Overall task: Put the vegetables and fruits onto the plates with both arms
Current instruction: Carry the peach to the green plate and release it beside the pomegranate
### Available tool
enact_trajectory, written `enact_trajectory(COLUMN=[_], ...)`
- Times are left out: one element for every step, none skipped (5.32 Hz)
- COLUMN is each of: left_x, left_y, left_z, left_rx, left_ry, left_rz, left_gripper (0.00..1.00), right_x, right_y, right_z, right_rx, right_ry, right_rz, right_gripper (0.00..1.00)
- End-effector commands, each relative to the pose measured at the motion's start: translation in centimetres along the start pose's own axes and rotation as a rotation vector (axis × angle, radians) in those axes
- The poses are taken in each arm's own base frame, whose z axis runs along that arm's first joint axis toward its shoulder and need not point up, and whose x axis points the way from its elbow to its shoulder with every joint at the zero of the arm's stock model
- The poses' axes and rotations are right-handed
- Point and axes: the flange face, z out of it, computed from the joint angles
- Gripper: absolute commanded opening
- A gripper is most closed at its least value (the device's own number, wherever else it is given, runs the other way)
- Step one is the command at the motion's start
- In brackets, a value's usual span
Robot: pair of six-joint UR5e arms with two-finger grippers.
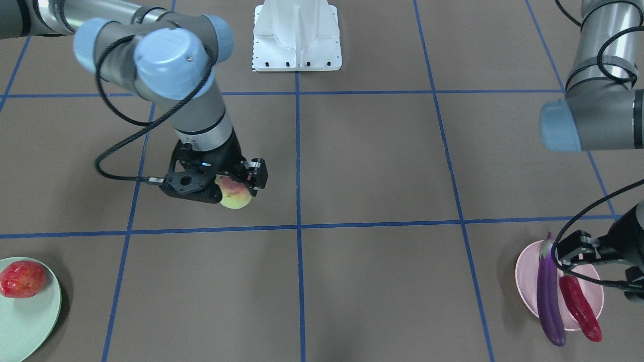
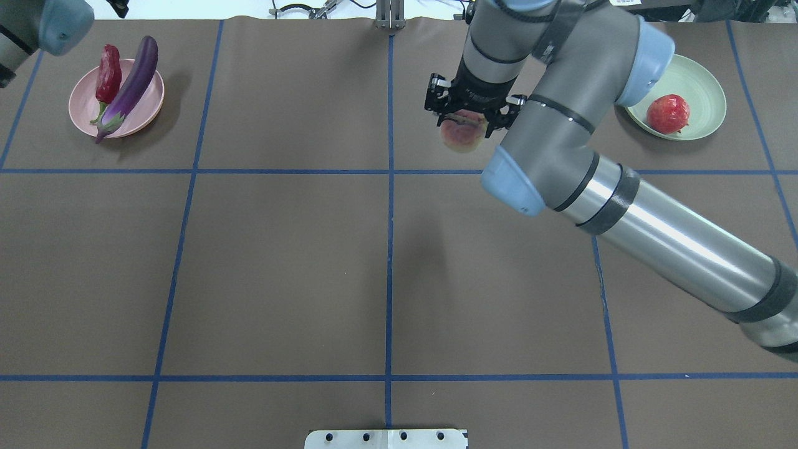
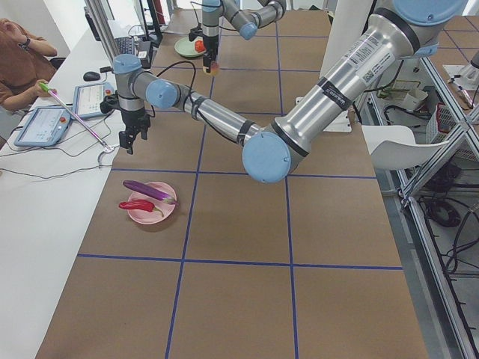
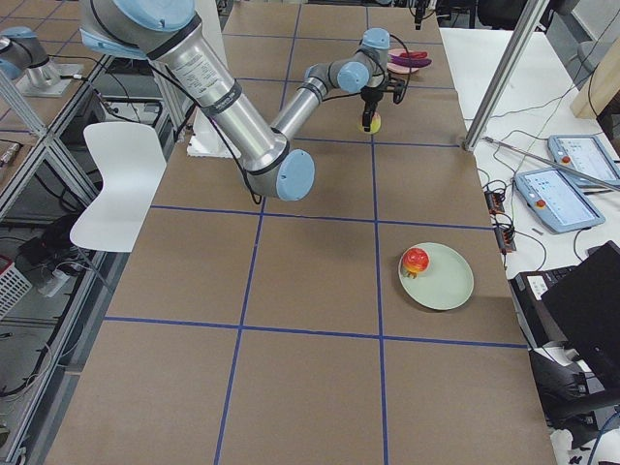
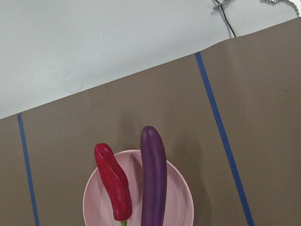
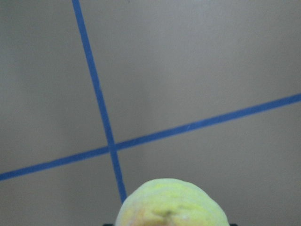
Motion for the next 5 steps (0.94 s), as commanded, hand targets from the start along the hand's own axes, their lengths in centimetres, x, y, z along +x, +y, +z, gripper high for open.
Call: enact_trajectory(left_x=[-0.3,-1.8,-3.4,-6.4,-9.5], left_y=[5.7,10.2,11.3,13.3,15.2], left_z=[-1.1,-0.2,-0.8,-0.8,-0.9], left_rx=[0.041,0.064,0.076,0.050,0.038], left_ry=[0.031,0.039,0.037,0.070,0.086], left_rz=[0.019,0.051,0.033,-0.006,0.030], left_gripper=[1.00,1.00,1.00,1.00,1.00], right_x=[15.4,23.5,30.0,36.9,39.8], right_y=[-9.9,-13.6,-17.3,-20.4,-21.9], right_z=[-5.4,-6.8,-6.4,-5.2,-2.6], right_rx=[0.013,0.019,-0.013,-0.070,-0.078], right_ry=[0.020,0.059,0.097,0.120,0.125], right_rz=[-0.151,-0.250,-0.321,-0.391,-0.427], right_gripper=[0.00,0.00,0.00,0.00,0.00])
